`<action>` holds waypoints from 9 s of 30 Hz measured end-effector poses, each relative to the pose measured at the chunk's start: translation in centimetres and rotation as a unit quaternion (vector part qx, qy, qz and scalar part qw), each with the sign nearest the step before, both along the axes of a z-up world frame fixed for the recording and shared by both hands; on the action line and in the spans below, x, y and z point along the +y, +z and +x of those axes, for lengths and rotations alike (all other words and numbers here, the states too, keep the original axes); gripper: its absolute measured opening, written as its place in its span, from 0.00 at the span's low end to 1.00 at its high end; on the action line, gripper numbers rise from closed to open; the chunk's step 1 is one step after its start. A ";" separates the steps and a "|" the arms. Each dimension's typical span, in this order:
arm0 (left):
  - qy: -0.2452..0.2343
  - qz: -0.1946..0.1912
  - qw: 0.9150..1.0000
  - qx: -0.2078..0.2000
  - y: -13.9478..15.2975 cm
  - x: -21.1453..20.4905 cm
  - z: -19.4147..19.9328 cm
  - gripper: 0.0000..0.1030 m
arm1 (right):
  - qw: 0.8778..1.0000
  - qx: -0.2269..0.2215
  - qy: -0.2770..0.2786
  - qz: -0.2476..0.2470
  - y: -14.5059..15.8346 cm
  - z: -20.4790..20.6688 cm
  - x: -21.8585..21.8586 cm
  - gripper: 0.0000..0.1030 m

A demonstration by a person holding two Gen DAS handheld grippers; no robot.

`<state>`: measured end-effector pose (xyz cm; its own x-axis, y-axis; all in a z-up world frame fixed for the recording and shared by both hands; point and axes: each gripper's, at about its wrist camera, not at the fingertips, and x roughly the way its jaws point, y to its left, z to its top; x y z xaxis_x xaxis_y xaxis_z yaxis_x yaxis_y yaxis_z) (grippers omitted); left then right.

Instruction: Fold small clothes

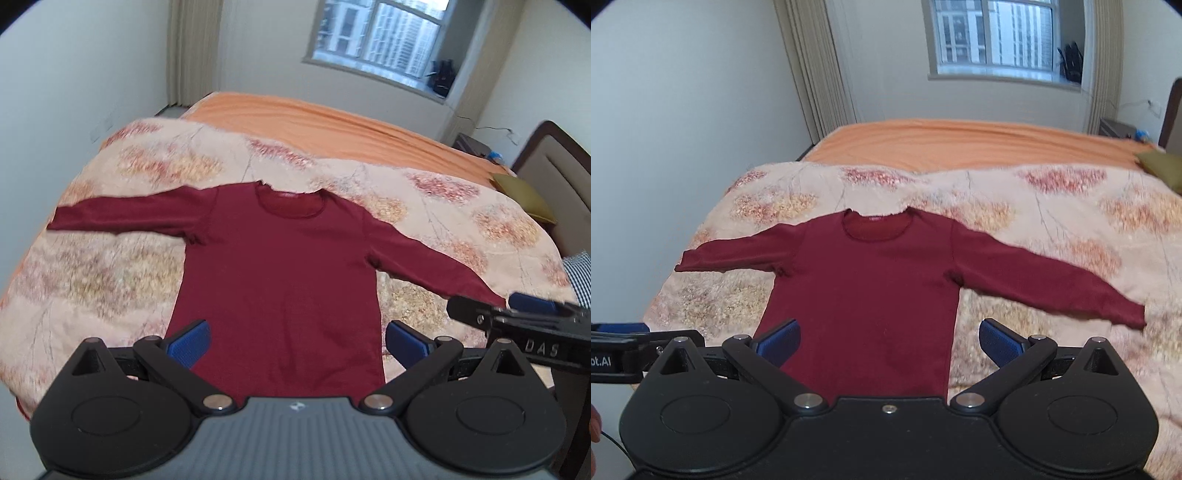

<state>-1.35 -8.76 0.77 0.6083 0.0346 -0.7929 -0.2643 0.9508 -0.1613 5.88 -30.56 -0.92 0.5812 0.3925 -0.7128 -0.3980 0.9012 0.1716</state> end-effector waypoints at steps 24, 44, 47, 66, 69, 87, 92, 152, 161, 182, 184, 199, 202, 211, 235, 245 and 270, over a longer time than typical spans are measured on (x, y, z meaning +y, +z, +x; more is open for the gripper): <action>-0.153 -0.096 0.983 0.029 -6.9 8.0 5.8 1.00 | 0.973 0.040 -0.227 0.002 1.0 -4.9 -2.2 1.00; -0.100 -0.075 0.990 0.064 -6.3 -7.9 13.8 1.00 | 0.942 0.091 -0.307 0.099 -10.1 7.9 -27.4 0.98; -0.095 -0.061 0.990 0.080 -6.7 -11.2 15.8 1.00 | 0.922 0.121 -0.337 0.148 -14.6 11.4 -33.4 0.91; -0.149 -0.011 0.983 0.111 -9.9 -22.9 25.4 1.00 | 0.801 0.244 -0.444 0.319 -33.0 23.5 -42.3 0.16; -0.153 -0.013 0.982 0.113 -10.8 -23.0 26.8 1.00 | 0.822 0.222 -0.426 0.305 -31.6 24.3 -41.7 0.11; -0.130 -0.374 0.912 0.104 -21.4 -14.9 41.4 0.98 | 0.974 0.105 -0.129 0.153 -21.4 27.5 -20.8 0.09; -0.116 -0.419 0.892 0.123 -23.5 -14.3 42.0 0.93 | 0.979 0.102 -0.093 0.151 -20.6 26.8 -16.0 0.09; 0.173 -0.282 0.944 0.021 -23.5 25.3 31.4 0.04 | 0.984 0.155 -0.037 0.077 -19.4 21.0 -5.4 0.33; 0.145 -0.176 0.967 0.109 -28.1 25.1 32.0 0.05 | 0.982 0.165 -0.035 0.083 -20.4 22.2 -3.9 0.33; 0.111 -0.152 0.980 0.070 -23.3 24.3 24.9 0.56 | 0.945 0.203 -0.062 0.249 -30.9 42.6 -4.1 0.37; 0.099 -0.151 0.980 0.080 -23.8 23.4 24.3 0.56 | 0.942 0.214 -0.047 0.254 -31.6 42.9 -3.5 0.33; 0.081 -0.133 0.982 0.110 -29.0 19.3 31.8 0.62 | 0.961 0.173 -0.077 0.201 -29.5 42.9 -3.6 0.27; 0.072 -0.114 0.984 0.115 -29.8 19.3 32.9 0.62 | 0.957 0.184 -0.063 0.216 -28.8 40.1 -4.9 0.27; 0.072 -0.106 0.984 0.124 -30.6 19.6 33.4 0.62 | 0.942 0.239 -0.005 0.234 -31.5 32.4 -4.9 0.26; 0.086 -0.124 0.984 0.097 -29.0 20.4 26.2 0.68 | 0.945 0.230 -0.051 0.226 -25.1 31.1 -2.0 0.53; 0.101 -0.184 0.977 0.044 -26.7 24.1 19.2 0.85 | 0.952 0.217 -0.071 0.203 -19.7 22.0 -1.3 0.65; 0.368 -0.209 0.901 -0.099 -23.9 51.0 7.7 0.85 | 0.971 0.152 -0.008 0.183 -9.8 16.4 10.8 0.79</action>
<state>6.34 42.27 -23.15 0.6739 0.2096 -0.7085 -0.7246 0.3752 -0.5781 22.27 -19.79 -10.73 0.3738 0.6444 -0.6670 -0.2659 0.7635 0.5886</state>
